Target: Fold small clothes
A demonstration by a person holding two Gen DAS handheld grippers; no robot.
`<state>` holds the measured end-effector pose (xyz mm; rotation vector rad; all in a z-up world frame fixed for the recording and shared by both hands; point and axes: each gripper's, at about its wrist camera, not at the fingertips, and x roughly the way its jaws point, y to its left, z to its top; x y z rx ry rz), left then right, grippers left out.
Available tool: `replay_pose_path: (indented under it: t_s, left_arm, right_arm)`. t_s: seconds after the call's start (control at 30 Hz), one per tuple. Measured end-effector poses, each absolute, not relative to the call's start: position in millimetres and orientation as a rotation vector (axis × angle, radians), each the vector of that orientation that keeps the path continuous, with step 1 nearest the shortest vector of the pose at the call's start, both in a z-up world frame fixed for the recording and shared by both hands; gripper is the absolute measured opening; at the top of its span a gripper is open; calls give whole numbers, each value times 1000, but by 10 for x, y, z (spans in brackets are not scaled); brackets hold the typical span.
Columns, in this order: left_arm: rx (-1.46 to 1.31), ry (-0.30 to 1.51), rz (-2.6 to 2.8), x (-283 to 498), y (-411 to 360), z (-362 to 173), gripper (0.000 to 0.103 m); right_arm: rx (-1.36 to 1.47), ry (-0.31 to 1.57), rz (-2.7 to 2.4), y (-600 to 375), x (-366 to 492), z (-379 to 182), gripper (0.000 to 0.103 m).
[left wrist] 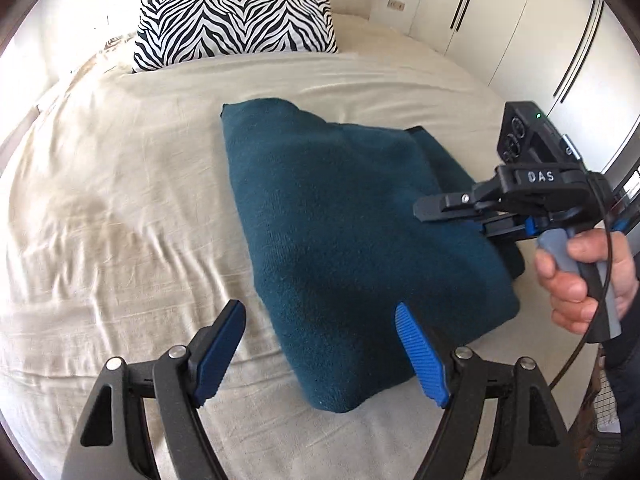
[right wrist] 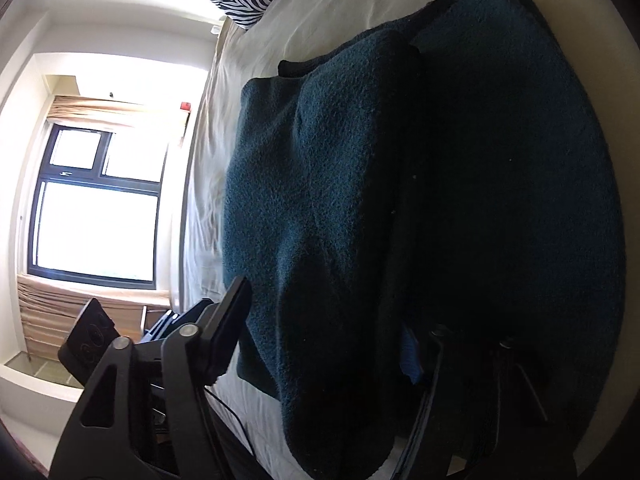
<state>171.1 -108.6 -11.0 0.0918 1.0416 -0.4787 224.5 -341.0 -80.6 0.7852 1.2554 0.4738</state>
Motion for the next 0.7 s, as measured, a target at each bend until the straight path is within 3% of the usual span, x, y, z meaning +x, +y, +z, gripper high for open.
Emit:
replay_pose_path:
  t_s: [0.1,0.2,0.7]
  left_arm:
    - [94,1047,-468,1753,-1101,-138,79]
    - [111,1045,-466,1765,-1132,-171,79]
    - [118,1025,-428,1911,-1122,-233,80]
  right_arm:
    - [740,1269,431,-3441,2238,-794,24]
    - [686,1253,393,-3440,2240,-714,18]
    - [620,1128,320,-3890,2199,-315,15]
